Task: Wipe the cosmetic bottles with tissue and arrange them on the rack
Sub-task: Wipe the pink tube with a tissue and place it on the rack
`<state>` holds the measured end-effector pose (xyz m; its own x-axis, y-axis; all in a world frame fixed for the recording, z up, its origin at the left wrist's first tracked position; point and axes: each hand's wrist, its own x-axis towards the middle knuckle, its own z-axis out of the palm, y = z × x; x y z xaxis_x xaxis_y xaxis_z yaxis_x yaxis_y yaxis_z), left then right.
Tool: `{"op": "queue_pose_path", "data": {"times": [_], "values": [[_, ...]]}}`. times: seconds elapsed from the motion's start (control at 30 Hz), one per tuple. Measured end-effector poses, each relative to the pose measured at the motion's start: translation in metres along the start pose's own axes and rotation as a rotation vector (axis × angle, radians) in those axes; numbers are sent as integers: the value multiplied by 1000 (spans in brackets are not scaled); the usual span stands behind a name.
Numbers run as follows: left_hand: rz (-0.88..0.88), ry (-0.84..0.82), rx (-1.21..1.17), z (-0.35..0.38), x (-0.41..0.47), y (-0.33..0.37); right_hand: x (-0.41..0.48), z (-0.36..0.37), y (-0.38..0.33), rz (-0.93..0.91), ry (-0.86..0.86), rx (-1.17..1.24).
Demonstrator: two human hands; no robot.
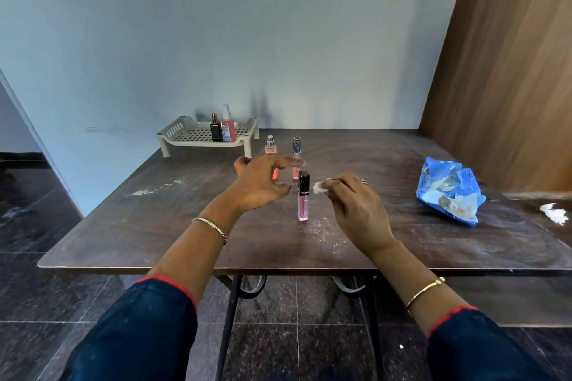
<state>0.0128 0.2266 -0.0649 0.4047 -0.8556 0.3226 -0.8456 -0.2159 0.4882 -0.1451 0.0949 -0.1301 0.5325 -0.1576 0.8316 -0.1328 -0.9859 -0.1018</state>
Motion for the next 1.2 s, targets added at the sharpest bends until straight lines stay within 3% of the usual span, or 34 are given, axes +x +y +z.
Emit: {"op": "queue_pose_path", "data": {"times": [0.27, 0.77, 1.2], "values": [[71, 32, 193, 10, 11, 1, 20, 9, -15, -94, 53, -54], [14, 57, 155, 9, 20, 3, 23, 17, -9, -215, -142, -281], [0, 92, 195, 11, 19, 8, 17, 16, -5, -132, -162, -90]]}}
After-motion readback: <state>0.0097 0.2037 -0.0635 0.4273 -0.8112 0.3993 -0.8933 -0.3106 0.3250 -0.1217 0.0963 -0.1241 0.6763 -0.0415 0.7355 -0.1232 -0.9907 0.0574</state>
